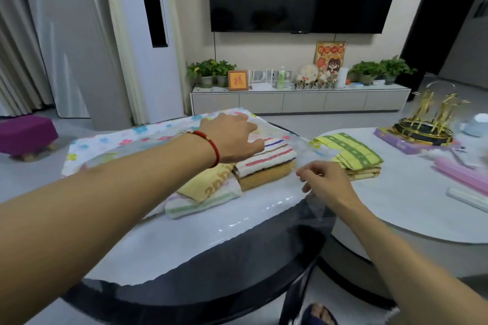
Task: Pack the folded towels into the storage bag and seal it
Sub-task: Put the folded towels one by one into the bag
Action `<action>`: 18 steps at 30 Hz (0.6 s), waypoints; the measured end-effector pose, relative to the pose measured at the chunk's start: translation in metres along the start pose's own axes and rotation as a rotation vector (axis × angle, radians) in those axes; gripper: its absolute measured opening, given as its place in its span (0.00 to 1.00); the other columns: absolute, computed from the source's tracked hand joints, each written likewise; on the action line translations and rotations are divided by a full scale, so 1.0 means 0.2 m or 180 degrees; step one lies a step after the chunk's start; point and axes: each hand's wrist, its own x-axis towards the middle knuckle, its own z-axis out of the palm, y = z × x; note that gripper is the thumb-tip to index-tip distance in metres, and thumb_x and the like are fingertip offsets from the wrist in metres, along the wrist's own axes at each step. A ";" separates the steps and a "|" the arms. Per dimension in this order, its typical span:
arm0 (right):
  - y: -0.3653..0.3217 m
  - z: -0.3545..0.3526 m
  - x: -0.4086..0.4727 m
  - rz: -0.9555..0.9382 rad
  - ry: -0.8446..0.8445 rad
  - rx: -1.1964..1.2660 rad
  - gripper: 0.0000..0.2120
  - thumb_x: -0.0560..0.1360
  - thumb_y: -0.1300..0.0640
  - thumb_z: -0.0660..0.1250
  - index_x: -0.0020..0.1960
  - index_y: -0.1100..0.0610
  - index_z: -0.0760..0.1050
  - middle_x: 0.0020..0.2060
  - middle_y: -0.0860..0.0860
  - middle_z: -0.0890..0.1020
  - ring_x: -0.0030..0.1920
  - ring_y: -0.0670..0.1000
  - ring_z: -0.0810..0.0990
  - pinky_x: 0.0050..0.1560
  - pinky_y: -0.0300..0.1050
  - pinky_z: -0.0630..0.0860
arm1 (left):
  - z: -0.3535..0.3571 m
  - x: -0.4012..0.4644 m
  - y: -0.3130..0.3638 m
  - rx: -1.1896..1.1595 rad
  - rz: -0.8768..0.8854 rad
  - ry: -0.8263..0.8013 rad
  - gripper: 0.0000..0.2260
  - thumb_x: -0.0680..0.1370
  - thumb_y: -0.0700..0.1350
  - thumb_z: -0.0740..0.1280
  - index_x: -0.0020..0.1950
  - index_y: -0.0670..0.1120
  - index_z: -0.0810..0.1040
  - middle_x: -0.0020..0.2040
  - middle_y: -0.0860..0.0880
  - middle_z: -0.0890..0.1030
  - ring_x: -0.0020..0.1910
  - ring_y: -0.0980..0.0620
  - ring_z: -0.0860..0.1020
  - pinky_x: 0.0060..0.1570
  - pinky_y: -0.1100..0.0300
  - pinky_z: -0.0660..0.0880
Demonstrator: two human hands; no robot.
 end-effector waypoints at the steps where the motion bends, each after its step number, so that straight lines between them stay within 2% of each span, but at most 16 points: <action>1: 0.05 -0.07 0.03 0.0060 0.0306 0.0067 0.08 0.75 0.56 0.68 0.41 0.52 0.85 0.35 0.51 0.86 0.32 0.48 0.85 0.36 0.48 0.84 | 0.02 0.02 0.03 0.0014 0.0016 -0.0015 0.28 0.77 0.66 0.51 0.72 0.55 0.71 0.75 0.49 0.68 0.69 0.41 0.70 0.61 0.44 0.72; 4: 0.22 -0.23 0.12 0.0262 0.1113 0.0007 0.10 0.74 0.53 0.66 0.40 0.56 0.83 0.35 0.55 0.85 0.37 0.55 0.83 0.37 0.51 0.80 | 0.07 0.08 0.09 0.0084 0.0126 -0.0052 0.26 0.77 0.66 0.52 0.72 0.57 0.71 0.75 0.50 0.67 0.69 0.41 0.69 0.61 0.43 0.72; 7: 0.39 -0.35 0.23 0.0501 0.1354 -0.0318 0.08 0.77 0.52 0.66 0.46 0.53 0.83 0.43 0.52 0.85 0.46 0.57 0.81 0.48 0.49 0.76 | 0.12 0.13 0.15 0.0223 0.0214 -0.0107 0.25 0.78 0.65 0.53 0.71 0.57 0.71 0.74 0.49 0.68 0.68 0.40 0.69 0.60 0.44 0.71; 10: 0.55 -0.43 0.37 0.0638 0.1191 -0.0784 0.10 0.79 0.55 0.66 0.55 0.56 0.84 0.51 0.57 0.86 0.50 0.59 0.80 0.53 0.52 0.78 | 0.14 0.20 0.17 0.0316 0.0310 -0.0005 0.25 0.78 0.64 0.53 0.68 0.55 0.74 0.69 0.50 0.73 0.64 0.41 0.72 0.57 0.44 0.73; 13: 0.65 -0.47 0.54 0.0615 0.0878 -0.1280 0.13 0.78 0.57 0.66 0.60 0.56 0.83 0.58 0.60 0.84 0.56 0.63 0.80 0.59 0.54 0.76 | 0.16 0.28 0.17 0.0173 0.0343 0.0028 0.24 0.77 0.63 0.53 0.67 0.55 0.75 0.67 0.51 0.75 0.62 0.43 0.74 0.56 0.44 0.74; 16: 0.72 -0.47 0.72 0.0562 0.0662 -0.1703 0.15 0.78 0.59 0.66 0.64 0.56 0.82 0.65 0.63 0.80 0.62 0.67 0.78 0.62 0.56 0.76 | 0.19 0.37 0.18 -0.0043 0.0325 0.0000 0.23 0.78 0.63 0.55 0.69 0.57 0.74 0.67 0.51 0.76 0.63 0.44 0.74 0.57 0.45 0.74; 18: 0.77 -0.46 0.84 0.0499 0.0477 -0.1945 0.15 0.80 0.57 0.65 0.66 0.56 0.81 0.66 0.64 0.79 0.64 0.67 0.76 0.65 0.59 0.76 | 0.21 0.42 0.18 -0.0196 0.0249 0.0001 0.23 0.77 0.63 0.57 0.70 0.57 0.73 0.68 0.51 0.77 0.64 0.45 0.75 0.58 0.46 0.75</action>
